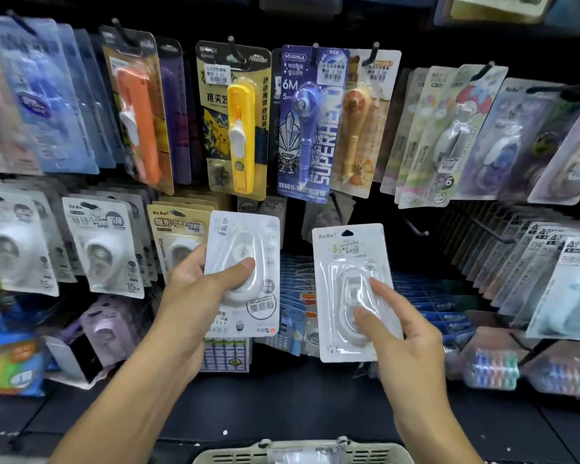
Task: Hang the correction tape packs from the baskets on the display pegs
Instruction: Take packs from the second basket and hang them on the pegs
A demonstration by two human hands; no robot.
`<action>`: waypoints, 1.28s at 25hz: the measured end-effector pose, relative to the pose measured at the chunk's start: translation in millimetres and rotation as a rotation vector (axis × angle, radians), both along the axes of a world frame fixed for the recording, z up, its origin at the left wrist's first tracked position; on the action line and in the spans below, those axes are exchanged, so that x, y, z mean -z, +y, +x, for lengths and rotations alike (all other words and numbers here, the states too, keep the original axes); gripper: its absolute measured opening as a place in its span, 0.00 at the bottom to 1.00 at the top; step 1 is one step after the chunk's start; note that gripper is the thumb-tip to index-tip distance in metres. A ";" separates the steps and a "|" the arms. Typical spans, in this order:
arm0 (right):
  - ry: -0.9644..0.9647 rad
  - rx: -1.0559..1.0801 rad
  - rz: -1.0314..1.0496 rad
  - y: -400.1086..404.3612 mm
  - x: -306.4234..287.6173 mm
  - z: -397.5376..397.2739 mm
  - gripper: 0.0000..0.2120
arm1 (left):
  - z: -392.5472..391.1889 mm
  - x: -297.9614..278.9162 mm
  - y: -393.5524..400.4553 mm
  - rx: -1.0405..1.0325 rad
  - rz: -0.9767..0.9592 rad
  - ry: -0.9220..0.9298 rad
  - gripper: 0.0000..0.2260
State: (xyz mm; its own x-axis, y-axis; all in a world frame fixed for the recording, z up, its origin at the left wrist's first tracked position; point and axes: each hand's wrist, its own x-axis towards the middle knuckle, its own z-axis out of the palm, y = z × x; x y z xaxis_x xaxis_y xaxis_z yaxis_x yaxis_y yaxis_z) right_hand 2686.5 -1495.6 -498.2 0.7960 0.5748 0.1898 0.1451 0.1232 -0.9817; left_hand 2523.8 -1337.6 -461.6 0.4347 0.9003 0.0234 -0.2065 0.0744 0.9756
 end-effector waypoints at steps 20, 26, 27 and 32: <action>-1.333 -0.187 -0.437 39.7 -20.8 -21.8 0.22 | -17.2 -1.1 1.9 0.106 1.123 0.886 0.10; -0.630 -0.352 -0.380 61.6 -20.7 -8.5 0.05 | -17.6 -6.2 8.0 -0.380 1.025 0.755 0.30; -0.399 -0.389 -0.301 63.2 -20.0 -9.3 0.03 | -20.7 -8.0 11.6 -0.418 0.937 0.716 0.32; 0.040 -0.479 -0.230 76.7 -20.9 -20.7 0.06 | -28.3 -6.8 18.8 -0.373 0.768 0.814 0.34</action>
State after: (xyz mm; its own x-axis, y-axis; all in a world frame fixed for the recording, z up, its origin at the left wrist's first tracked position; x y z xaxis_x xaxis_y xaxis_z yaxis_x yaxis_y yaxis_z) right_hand 2665.7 -1418.9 -477.3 0.4378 0.8990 -0.0091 0.0873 -0.0525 -0.9948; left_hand 2495.6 -1318.9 -454.7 0.2852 0.8452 0.4520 0.6124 -0.5234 0.5924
